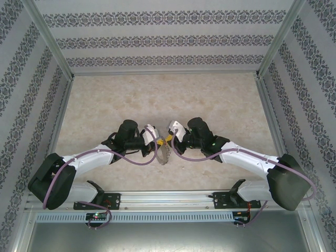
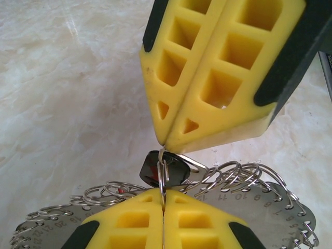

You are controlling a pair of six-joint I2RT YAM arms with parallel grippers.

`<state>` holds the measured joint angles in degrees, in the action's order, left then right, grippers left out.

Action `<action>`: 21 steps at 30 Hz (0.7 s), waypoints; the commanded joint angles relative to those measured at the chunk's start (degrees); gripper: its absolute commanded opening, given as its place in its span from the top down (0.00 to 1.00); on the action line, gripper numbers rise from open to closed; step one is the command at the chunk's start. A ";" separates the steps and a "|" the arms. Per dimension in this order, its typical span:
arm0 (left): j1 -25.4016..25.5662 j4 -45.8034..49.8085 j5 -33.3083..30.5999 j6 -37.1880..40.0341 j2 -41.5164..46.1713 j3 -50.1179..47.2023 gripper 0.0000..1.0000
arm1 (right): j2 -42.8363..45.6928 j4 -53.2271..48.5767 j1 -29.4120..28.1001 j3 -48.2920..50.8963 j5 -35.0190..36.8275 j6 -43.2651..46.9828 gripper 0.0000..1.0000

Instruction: Put the keys on the keyring

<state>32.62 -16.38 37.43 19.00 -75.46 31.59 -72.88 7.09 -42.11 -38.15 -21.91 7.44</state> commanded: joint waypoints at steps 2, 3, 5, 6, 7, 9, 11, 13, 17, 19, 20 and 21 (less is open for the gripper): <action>0.71 -1.72 0.76 -0.55 0.36 -1.08 0.92 | 1.78 1.25 0.38 -1.22 -0.27 1.08 1.00; 0.69 -1.70 0.72 -0.58 0.33 -1.08 0.91 | 1.86 1.30 0.30 -1.22 -0.32 1.15 1.00; 0.64 -1.72 0.95 -0.64 0.52 -0.97 0.89 | 1.87 1.23 0.28 -1.22 -0.33 1.43 1.00; 0.69 -1.64 1.14 -0.72 0.57 -0.92 0.87 | 1.95 1.34 0.25 -1.14 -0.32 1.61 1.00; 0.68 -1.64 1.16 -0.88 0.77 -0.82 0.84 | 2.04 1.34 0.24 -1.05 -0.28 1.67 1.00; 0.69 -1.53 1.40 -0.92 1.06 -0.73 0.84 | 2.17 1.30 0.23 -1.05 -0.56 1.68 1.00; 0.71 -1.25 1.42 -0.84 1.42 -0.56 0.84 | 2.17 1.26 0.22 -1.11 -0.88 1.87 1.00; 0.70 -0.95 1.42 -0.70 1.84 -0.41 0.83 | 2.14 1.08 0.25 -1.14 -0.81 1.96 1.00; 0.70 -0.32 1.83 -0.33 2.60 -0.04 0.80 | 2.13 0.91 0.19 -1.14 -0.89 1.95 1.00; 0.63 -0.17 2.48 -0.29 2.59 0.30 0.80 | 2.04 0.76 0.19 -1.22 -0.98 1.96 1.00; 0.71 -0.24 2.79 -0.34 2.49 0.45 0.80 | 2.04 0.79 0.19 -1.30 -1.11 1.95 1.00; 0.73 -0.12 2.82 -0.28 2.40 0.48 0.79 | 2.04 0.77 0.20 -1.31 -1.20 1.96 1.00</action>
<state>32.62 -16.53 38.20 18.79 -73.87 31.48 -72.03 7.09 -42.11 -38.15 -21.91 8.78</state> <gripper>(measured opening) 0.204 0.059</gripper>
